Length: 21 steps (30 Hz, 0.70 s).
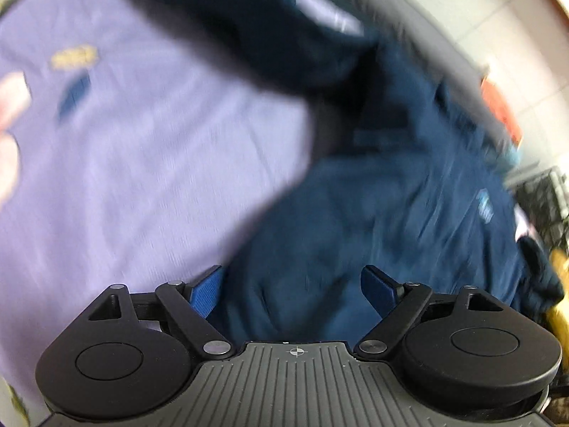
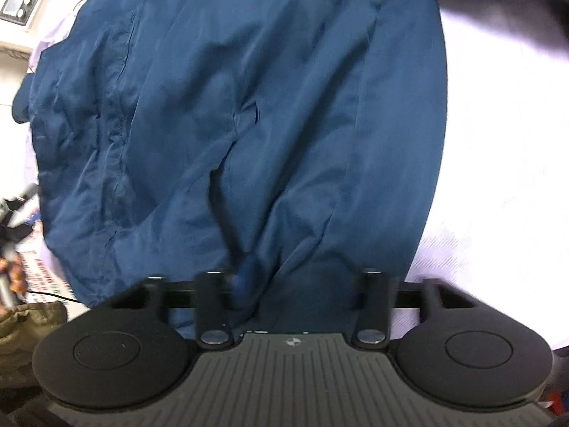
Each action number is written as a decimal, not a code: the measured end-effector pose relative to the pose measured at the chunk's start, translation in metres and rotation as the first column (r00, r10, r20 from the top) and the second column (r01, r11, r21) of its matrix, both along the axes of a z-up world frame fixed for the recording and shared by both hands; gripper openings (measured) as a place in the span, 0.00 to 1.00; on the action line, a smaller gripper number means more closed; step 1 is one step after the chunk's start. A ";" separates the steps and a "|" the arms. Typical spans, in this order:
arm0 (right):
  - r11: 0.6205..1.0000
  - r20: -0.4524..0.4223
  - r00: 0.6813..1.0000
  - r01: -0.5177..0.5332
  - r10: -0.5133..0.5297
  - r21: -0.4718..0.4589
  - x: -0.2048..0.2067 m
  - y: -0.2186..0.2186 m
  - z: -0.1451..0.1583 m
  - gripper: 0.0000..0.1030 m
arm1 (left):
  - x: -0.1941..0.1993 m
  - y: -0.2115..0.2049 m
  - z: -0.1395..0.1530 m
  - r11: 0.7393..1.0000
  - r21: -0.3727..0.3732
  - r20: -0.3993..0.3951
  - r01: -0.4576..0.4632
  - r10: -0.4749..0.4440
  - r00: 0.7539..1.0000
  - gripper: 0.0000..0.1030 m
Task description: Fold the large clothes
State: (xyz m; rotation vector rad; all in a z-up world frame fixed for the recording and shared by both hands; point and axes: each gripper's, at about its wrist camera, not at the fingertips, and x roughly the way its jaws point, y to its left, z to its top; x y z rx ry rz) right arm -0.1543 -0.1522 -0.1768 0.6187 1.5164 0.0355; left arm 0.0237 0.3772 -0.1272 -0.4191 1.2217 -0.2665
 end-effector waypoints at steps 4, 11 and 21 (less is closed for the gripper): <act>1.000 0.038 0.999 -0.008 0.008 0.001 -0.014 0.002 0.007 0.02 | -0.002 -0.031 -0.003 0.983 0.156 0.019 0.100 -0.104 0.994 1.00; 0.998 0.189 0.982 0.016 -0.026 0.053 -0.035 -0.020 0.069 0.02 | -0.015 -0.028 0.064 0.977 0.085 0.034 0.196 -0.199 0.979 0.63; 0.993 0.124 0.990 -0.046 0.060 -0.112 -0.066 -0.032 0.056 0.24 | -0.057 -0.013 0.024 0.983 0.165 -0.062 0.078 -0.069 0.996 0.99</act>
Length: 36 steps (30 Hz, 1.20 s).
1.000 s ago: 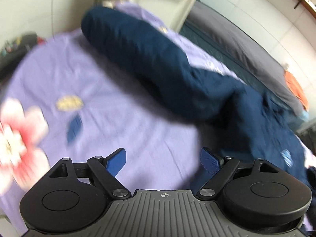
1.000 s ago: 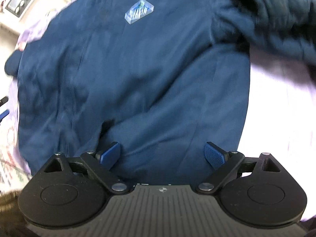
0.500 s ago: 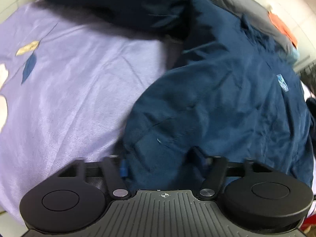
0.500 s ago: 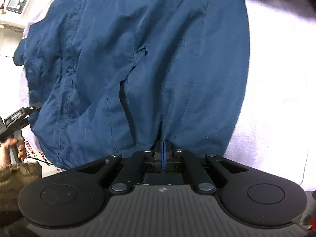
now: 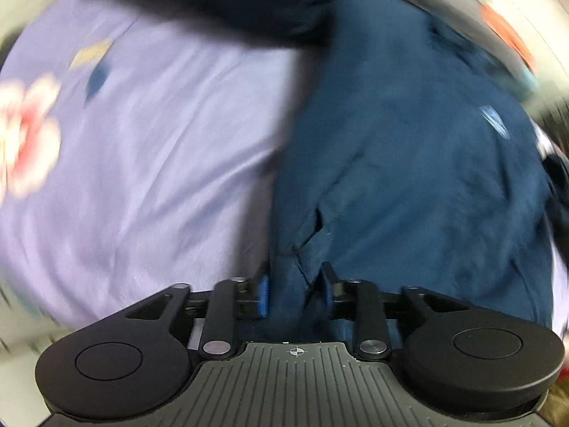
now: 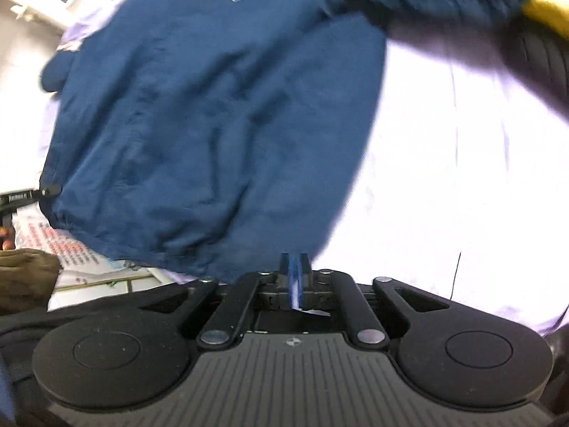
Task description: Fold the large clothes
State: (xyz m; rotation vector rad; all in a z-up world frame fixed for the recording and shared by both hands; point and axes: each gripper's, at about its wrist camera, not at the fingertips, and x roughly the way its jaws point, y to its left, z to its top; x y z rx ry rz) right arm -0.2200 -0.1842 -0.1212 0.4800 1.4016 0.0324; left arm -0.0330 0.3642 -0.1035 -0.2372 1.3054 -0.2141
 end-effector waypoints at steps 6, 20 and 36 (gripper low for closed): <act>0.997 -0.048 0.998 0.045 -0.042 0.058 0.005 0.007 -0.049 0.85 | -0.004 0.003 0.006 0.998 0.054 0.015 -0.037 0.036 0.999 1.00; 0.994 -0.068 0.992 0.106 -0.107 -0.023 -0.023 -0.015 -0.031 0.17 | 0.014 -0.004 0.055 0.980 -0.140 0.168 -0.143 0.166 0.972 1.00; 0.951 0.251 0.948 -0.121 0.195 -0.284 0.041 0.019 0.045 0.76 | 0.021 -0.122 0.030 0.959 0.132 0.217 0.251 -0.275 0.937 1.00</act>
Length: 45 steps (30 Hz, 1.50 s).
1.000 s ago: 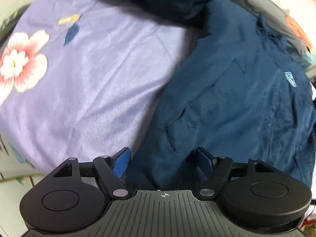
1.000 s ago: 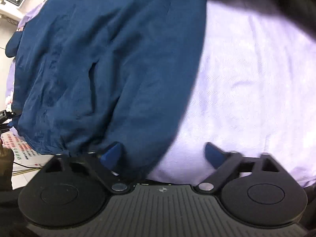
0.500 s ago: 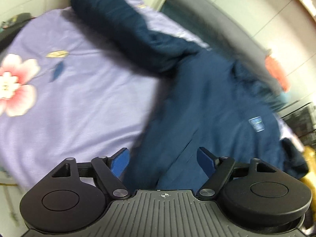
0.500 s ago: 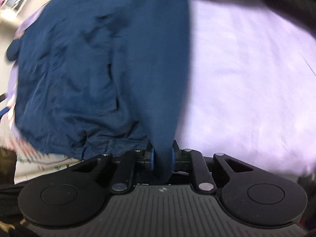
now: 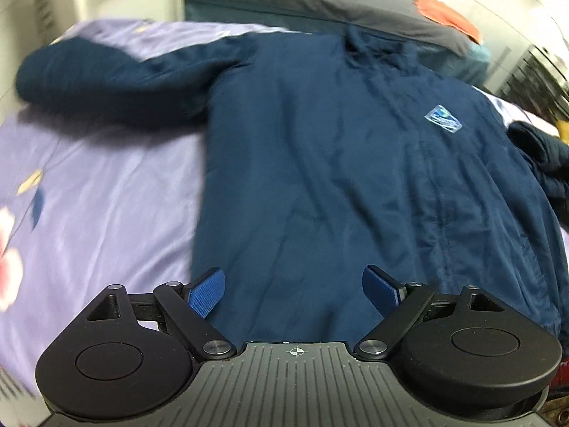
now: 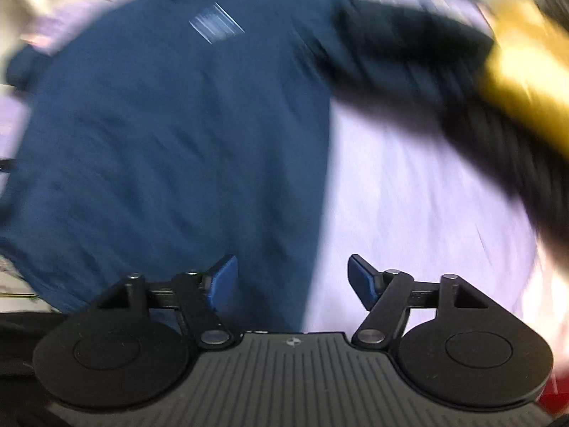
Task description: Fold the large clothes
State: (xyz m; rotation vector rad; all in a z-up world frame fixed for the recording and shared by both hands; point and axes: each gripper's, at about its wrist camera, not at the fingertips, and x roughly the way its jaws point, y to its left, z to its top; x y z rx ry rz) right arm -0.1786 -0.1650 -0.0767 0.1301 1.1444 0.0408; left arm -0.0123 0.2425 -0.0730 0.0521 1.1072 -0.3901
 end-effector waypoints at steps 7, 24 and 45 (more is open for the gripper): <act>0.948 -0.077 0.951 -0.305 0.299 -0.090 0.075 0.067 -0.056 0.85 | 0.011 -0.043 -0.058 0.989 0.116 -0.092 0.093 -0.082 0.992 1.00; 0.938 -0.305 0.914 -0.319 0.267 -0.134 0.114 0.077 -0.123 1.00 | 0.011 -0.060 -0.077 0.973 0.203 -0.067 0.107 -0.095 0.993 1.00; 0.818 -0.225 0.931 -0.360 0.286 -0.449 0.178 -0.030 0.001 0.93 | 0.142 -0.059 0.040 0.940 0.162 0.048 0.300 -0.311 0.949 1.00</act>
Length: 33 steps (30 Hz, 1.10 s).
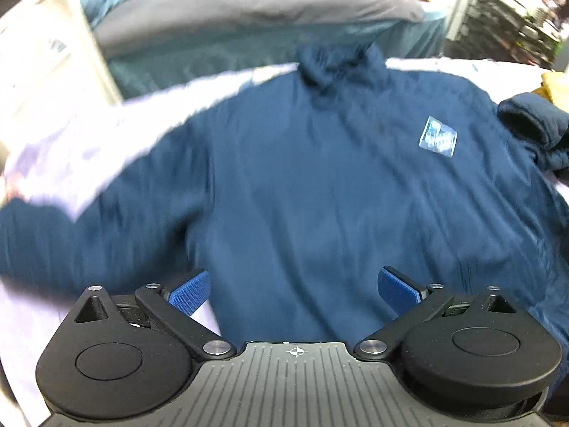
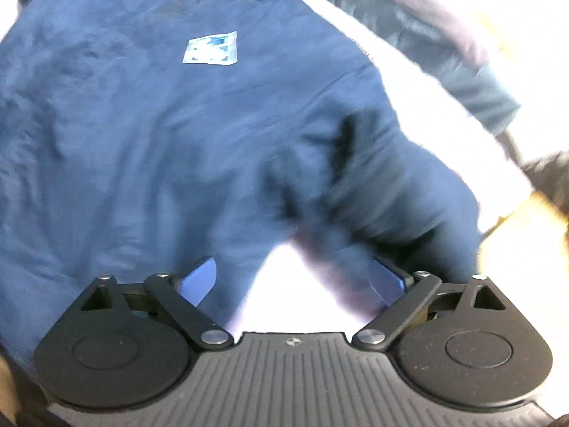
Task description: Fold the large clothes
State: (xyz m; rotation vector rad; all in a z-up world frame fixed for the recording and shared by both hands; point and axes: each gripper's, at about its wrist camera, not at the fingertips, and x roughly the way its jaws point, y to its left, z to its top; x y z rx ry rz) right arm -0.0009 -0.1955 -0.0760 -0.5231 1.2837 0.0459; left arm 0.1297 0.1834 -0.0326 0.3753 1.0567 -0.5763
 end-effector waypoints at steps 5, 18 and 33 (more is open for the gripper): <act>0.985 0.057 0.989 -0.127 0.135 -0.120 0.026 -0.025 0.005 0.97 | 0.022 -0.051 -0.003 0.998 -0.022 0.025 0.057 -0.057 0.998 1.00; 0.996 0.116 0.989 0.089 -0.089 0.002 0.062 -0.059 -0.094 0.93 | -0.044 -0.086 -0.058 0.979 0.008 -0.104 -0.203 0.203 0.974 1.00; 0.867 0.304 0.843 0.317 -0.444 0.385 0.054 -0.134 -0.024 0.23 | -0.063 -0.102 -0.061 0.926 -0.010 -0.136 -0.377 0.373 0.918 1.00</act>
